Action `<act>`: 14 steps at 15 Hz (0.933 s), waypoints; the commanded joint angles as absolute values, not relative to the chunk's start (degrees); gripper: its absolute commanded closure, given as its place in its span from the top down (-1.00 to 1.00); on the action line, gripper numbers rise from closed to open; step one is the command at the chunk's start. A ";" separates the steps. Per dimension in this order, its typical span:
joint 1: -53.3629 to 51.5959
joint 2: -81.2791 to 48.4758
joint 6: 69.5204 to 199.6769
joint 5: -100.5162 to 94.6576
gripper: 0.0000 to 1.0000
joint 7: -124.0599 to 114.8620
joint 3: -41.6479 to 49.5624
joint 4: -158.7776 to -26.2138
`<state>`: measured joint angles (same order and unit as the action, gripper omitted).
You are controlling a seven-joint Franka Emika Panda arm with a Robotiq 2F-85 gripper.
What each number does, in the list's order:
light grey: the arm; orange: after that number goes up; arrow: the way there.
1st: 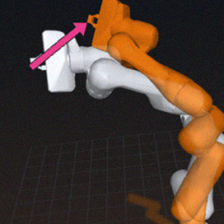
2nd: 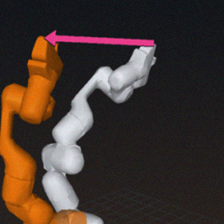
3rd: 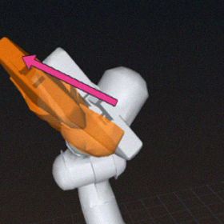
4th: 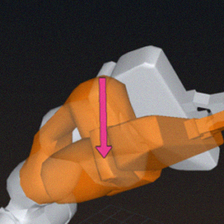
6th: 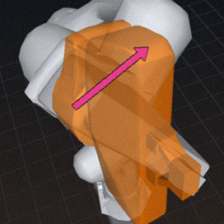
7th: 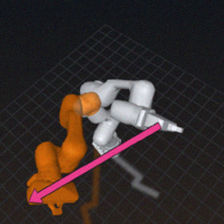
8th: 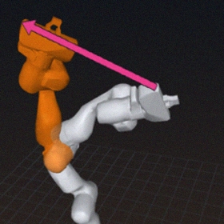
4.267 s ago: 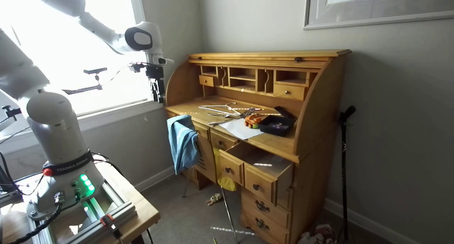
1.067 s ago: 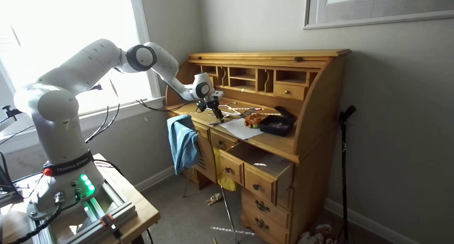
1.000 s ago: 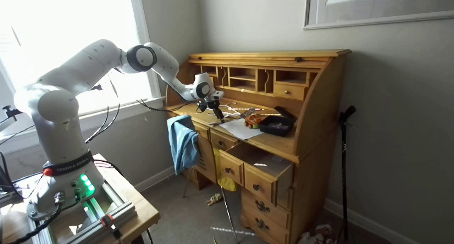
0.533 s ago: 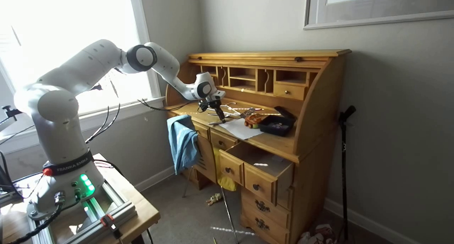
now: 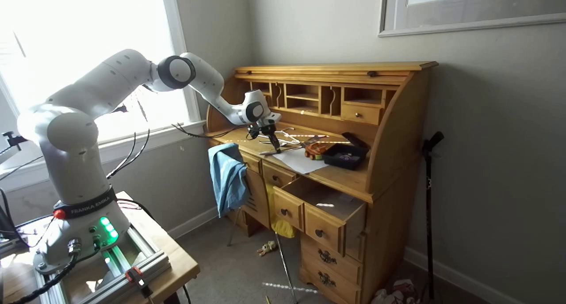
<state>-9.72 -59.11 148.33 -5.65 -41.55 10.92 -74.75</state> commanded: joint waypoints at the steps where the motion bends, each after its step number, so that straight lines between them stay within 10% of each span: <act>1: -12.10 -55.29 146.96 -4.91 -0.89 -45.40 14.10 -77.72; 14: -19.58 -41.28 138.53 -8.64 -0.89 -76.50 22.14 -87.38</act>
